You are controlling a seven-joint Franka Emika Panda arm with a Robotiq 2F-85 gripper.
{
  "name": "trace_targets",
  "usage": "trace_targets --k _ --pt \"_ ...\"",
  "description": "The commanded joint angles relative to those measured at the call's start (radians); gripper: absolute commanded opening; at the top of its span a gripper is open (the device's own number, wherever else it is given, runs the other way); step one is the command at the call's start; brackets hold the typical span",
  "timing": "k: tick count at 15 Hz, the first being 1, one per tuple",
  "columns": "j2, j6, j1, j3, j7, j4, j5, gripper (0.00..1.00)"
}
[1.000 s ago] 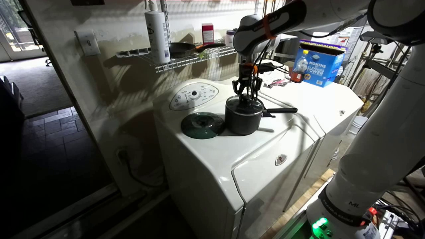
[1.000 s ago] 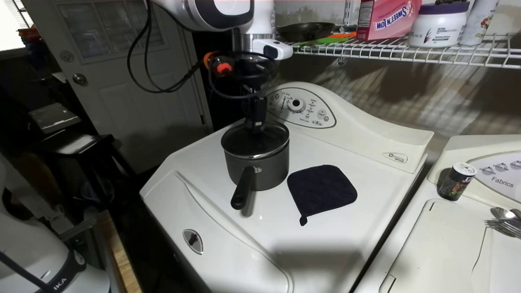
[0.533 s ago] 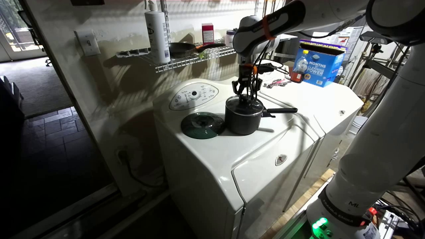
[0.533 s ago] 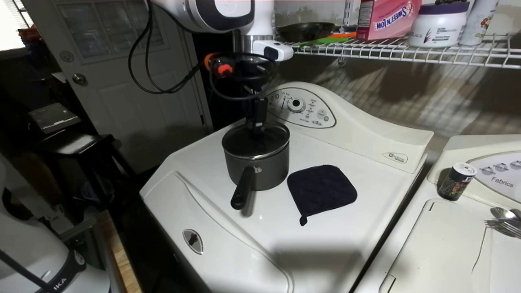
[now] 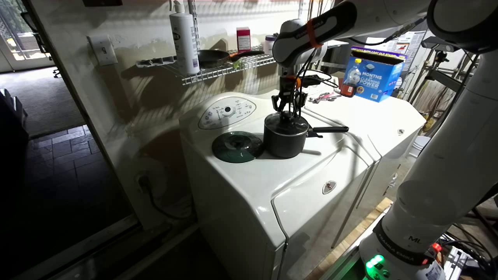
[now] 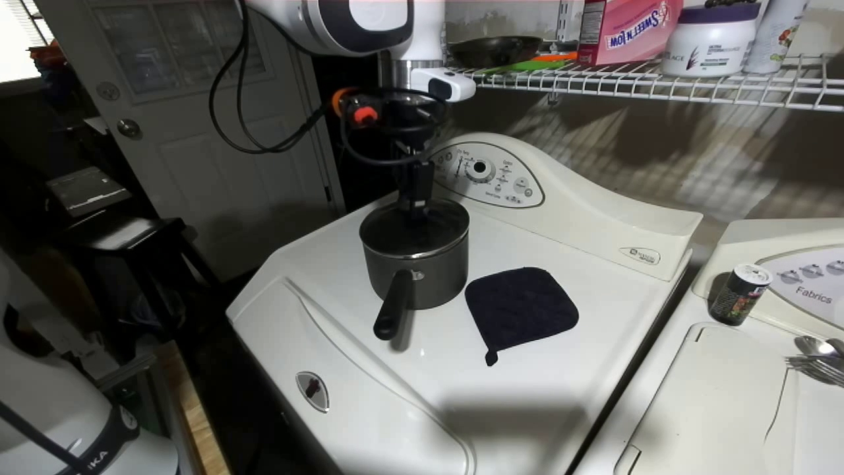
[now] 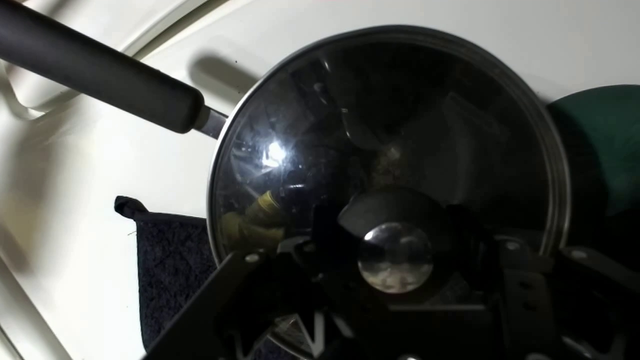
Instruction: Close the pot
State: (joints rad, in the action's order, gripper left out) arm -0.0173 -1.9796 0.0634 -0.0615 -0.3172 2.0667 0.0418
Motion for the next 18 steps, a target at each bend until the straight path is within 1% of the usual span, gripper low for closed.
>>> trace_targets --k 1,2,3,4,5,11,18 --pt "0.005 -0.004 0.0 -0.002 0.016 -0.001 -0.012 0.84" --pt "0.008 -0.006 0.001 -0.002 0.018 0.001 -0.015 0.84" --pt "0.012 -0.007 0.001 -0.003 0.017 0.001 -0.014 0.89" --pt "0.02 -0.003 0.002 -0.004 0.02 0.0 -0.017 0.97" --pt "0.029 0.0 0.002 -0.004 0.022 0.001 -0.017 1.0" --pt "0.127 0.027 0.005 -0.005 0.04 0.012 -0.007 1.0" --pt "0.232 0.063 0.009 0.0 0.048 -0.007 -0.015 1.0"
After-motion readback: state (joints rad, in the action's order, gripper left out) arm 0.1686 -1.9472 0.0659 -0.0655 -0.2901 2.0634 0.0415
